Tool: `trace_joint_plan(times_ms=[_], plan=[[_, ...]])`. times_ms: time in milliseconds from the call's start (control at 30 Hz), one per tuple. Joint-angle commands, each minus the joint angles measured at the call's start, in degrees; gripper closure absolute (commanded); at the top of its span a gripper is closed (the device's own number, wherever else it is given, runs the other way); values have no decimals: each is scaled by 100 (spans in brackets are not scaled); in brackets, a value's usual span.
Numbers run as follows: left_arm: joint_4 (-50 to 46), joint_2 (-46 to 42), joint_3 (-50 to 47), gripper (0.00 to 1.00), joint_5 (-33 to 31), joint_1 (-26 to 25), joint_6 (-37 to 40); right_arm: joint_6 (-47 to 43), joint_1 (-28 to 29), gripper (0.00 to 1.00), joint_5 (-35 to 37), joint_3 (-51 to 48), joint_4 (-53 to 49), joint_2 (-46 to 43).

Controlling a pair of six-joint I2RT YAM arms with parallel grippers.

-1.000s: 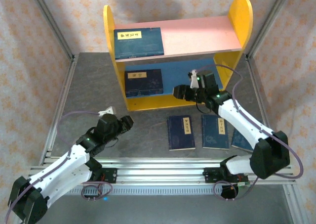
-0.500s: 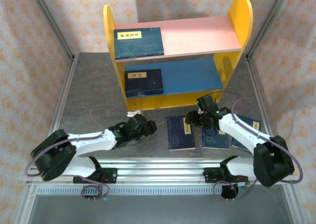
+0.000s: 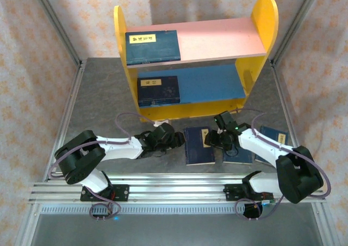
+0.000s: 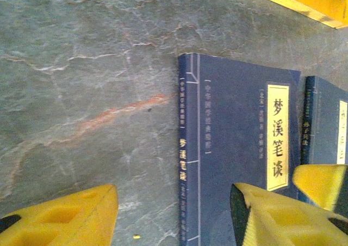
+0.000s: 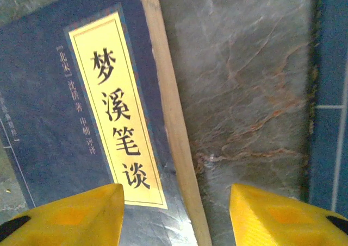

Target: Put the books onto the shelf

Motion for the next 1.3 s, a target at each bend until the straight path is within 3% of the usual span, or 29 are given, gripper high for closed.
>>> trace_joint_plan(times_ms=[0,367,767,1000,1267], plan=[[-280,124,177,43,49,-86,-37,154,134,48,-36,-67,187,81],[-546,402,258,43,118,-141,-195,386,432,57,-528,-112,918,535],[-82,672,244,44,409,-144,-301,638,1014,68,-905,-97,1826,957],[269,624,87,44,455,-148,-336,902,1481,73,-1117,85,2493,1504],[600,136,-170,47,346,-151,-282,887,1540,77,-1065,120,2583,1637]])
